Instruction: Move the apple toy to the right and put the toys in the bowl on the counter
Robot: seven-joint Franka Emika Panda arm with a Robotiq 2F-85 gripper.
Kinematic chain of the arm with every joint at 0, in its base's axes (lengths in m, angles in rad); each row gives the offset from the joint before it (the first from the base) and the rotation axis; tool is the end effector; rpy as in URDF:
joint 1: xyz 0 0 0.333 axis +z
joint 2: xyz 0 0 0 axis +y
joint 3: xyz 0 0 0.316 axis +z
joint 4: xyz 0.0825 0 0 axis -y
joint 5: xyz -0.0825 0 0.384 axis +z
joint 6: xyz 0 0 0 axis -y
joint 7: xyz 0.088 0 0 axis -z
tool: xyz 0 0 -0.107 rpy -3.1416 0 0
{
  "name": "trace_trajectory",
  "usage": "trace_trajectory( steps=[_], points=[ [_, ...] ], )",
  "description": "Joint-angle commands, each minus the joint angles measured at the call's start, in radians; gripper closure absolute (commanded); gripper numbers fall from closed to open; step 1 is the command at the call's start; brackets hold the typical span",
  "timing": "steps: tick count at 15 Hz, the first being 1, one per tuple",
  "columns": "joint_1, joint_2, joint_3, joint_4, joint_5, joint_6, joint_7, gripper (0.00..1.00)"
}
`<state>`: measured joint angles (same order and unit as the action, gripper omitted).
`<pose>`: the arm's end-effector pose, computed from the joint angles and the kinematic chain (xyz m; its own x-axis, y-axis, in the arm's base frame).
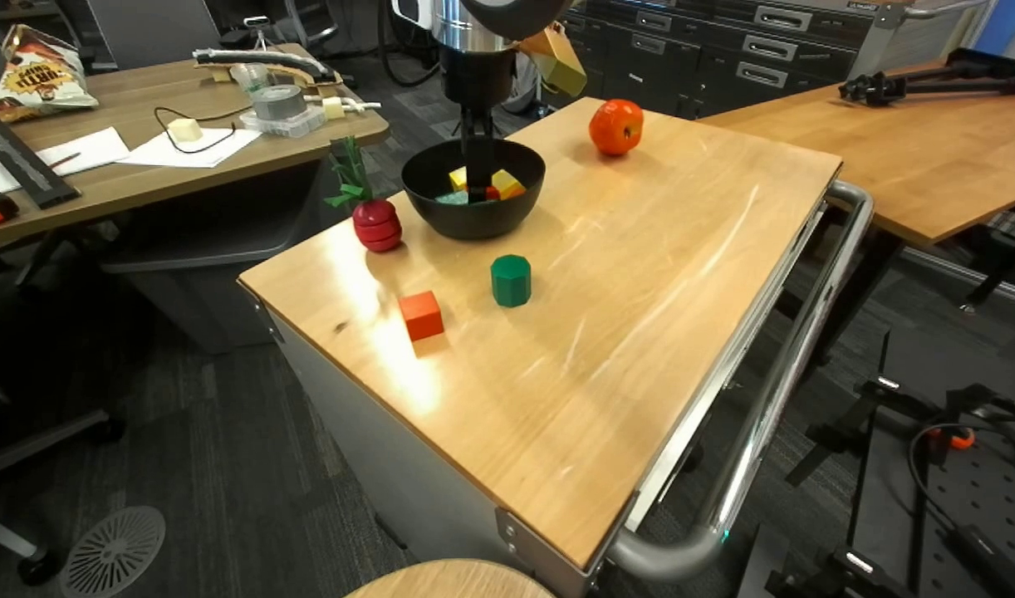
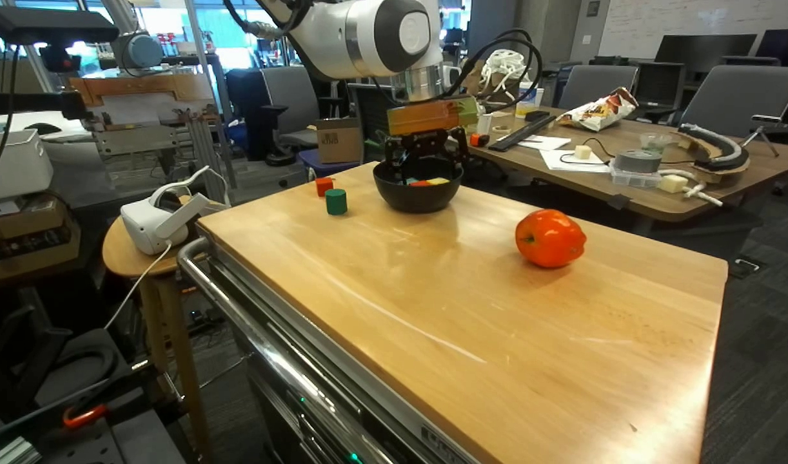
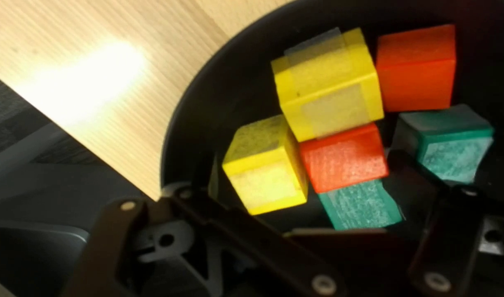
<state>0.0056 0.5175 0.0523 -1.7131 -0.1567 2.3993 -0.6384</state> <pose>0.6859 0.0346 0.3064 0.6945 0.7157 0.0736 0.6972 -0.6948 0.1764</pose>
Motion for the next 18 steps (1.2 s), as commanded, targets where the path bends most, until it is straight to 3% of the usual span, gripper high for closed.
trace_trajectory(
  steps=[1,6,7,10,13,14,18],
  points=[
    [0.026,0.059,-0.018,0.069,-0.086,-0.019,0.062,0.0],
    [0.051,0.096,-0.025,0.096,-0.193,-0.05,0.099,0.02],
    [0.051,0.099,-0.024,0.099,-0.204,-0.055,0.1,0.26],
    [0.046,0.079,-0.009,0.095,-0.217,-0.062,0.079,0.33],
    [0.009,0.015,0.045,0.052,-0.156,-0.05,0.001,0.39],
    [-0.009,-0.014,0.071,0.03,-0.121,-0.039,-0.035,0.46],
    [-0.112,-0.138,0.197,-0.051,0.127,-0.05,-0.28,0.48]
  ],
)
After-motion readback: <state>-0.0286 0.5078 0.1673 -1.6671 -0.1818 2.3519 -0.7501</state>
